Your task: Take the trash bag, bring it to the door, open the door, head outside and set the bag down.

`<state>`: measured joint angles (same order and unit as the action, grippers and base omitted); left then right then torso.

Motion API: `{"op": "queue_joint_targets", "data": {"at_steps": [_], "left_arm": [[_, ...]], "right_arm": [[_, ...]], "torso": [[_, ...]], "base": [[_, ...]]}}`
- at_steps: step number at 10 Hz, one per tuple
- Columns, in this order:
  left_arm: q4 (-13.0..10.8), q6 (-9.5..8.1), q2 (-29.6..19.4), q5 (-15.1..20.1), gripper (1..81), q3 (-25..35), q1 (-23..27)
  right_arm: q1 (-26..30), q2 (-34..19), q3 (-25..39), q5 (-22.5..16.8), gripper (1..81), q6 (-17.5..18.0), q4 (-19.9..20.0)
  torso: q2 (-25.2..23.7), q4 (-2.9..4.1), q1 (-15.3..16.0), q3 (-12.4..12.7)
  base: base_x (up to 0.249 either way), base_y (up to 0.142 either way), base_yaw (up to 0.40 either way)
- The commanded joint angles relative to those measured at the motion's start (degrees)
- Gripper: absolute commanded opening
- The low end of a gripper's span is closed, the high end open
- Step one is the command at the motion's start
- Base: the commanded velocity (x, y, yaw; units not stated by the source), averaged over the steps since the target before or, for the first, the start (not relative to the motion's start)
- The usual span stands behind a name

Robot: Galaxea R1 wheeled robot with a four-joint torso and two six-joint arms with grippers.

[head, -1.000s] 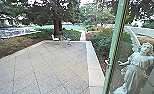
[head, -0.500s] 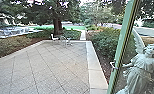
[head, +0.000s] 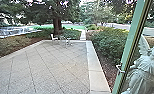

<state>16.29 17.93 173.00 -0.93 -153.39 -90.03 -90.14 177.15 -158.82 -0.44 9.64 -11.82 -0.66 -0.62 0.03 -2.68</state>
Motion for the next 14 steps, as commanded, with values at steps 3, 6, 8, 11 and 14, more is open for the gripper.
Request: {"op": "queue_joint_targets", "data": {"at_steps": [3,6,8,11,14], "left_arm": [[-0.29,0.17,-0.1,3.83,1.0,0.37,2.0],[-0.29,0.17,-0.1,3.83,1.0,0.37,2.0],[-0.29,0.17,-0.19,3.83,1.0,0.37,2.0],[-0.29,0.17,-0.1,3.91,1.0,0.37,2.0],[-0.29,0.17,-0.1,3.83,1.0,0.37,2.0]], "right_arm": [[2.37,0.33,0.36,-3.16,81.1,-0.06,-0.04],[2.46,0.33,0.45,-3.25,81.1,-0.06,-0.04],[2.63,0.34,0.8,-3.95,81.1,-0.06,0.05],[2.54,0.33,0.54,-4.13,81.1,-0.06,0.05],[2.54,0.24,0.45,-3.96,81.1,0.03,0.14]], "torso": [[0.0,0.0,0.0,0.0],[0.0,0.0,-0.03,0.0],[0.0,0.0,-0.02,0.0],[0.09,0.0,0.09,-0.04],[0.13,0.0,0.13,-0.09]], "base": [[0.143,0.0,0.0],[0.143,0.0,0.0],[0.143,0.0,0.0],[0.149,0.0,0.0],[0.156,0.0,0.0]]}}
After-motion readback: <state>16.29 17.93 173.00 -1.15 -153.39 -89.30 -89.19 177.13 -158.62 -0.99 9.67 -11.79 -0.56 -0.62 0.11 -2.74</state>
